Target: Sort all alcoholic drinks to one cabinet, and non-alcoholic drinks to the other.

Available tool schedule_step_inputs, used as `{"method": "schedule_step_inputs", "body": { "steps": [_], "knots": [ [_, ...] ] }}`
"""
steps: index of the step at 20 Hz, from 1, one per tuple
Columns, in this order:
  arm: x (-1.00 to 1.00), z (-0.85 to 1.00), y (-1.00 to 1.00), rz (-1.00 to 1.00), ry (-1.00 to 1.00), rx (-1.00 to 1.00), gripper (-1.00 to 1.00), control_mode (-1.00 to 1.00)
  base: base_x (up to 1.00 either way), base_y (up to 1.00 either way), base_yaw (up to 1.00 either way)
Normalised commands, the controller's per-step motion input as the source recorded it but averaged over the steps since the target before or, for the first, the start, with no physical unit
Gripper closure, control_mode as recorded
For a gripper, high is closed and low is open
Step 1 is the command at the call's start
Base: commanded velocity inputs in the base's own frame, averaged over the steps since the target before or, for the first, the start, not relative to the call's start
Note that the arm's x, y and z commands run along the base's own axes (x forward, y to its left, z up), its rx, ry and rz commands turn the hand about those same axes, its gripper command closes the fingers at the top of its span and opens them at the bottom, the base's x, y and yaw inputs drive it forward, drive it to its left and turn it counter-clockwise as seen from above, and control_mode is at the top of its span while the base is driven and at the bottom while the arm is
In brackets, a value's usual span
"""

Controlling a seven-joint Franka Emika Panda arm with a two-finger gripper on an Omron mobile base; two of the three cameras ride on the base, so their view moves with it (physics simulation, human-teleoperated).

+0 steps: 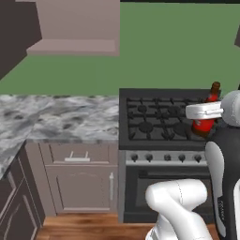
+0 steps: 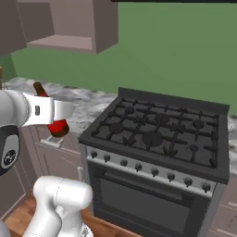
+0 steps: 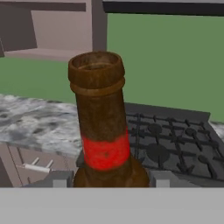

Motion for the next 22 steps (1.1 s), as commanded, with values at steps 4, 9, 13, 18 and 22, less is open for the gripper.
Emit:
{"method": "schedule_step_inputs", "body": {
  "steps": [4, 9, 13, 18, 22],
  "knots": [
    [0.00, 0.00, 0.00, 0.00, 0.00, 0.00, 1.00, 1.00, 0.45, 0.35, 0.00],
    [0.00, 0.00, 0.00, 0.00, 0.00, 0.00, 1.00, 1.00, 0.43, 0.33, 0.00],
    [0.00, 0.00, 0.00, 0.00, 0.00, 0.00, 1.00, 1.00, 0.42, 0.33, 0.00],
    [0.00, 0.00, 0.00, 0.00, 0.00, 0.00, 1.00, 1.00, 0.42, 0.33, 0.00],
    [0.00, 0.00, 0.00, 0.00, 0.00, 0.00, 1.00, 1.00, 0.42, 0.32, 0.00]
  ]
}}
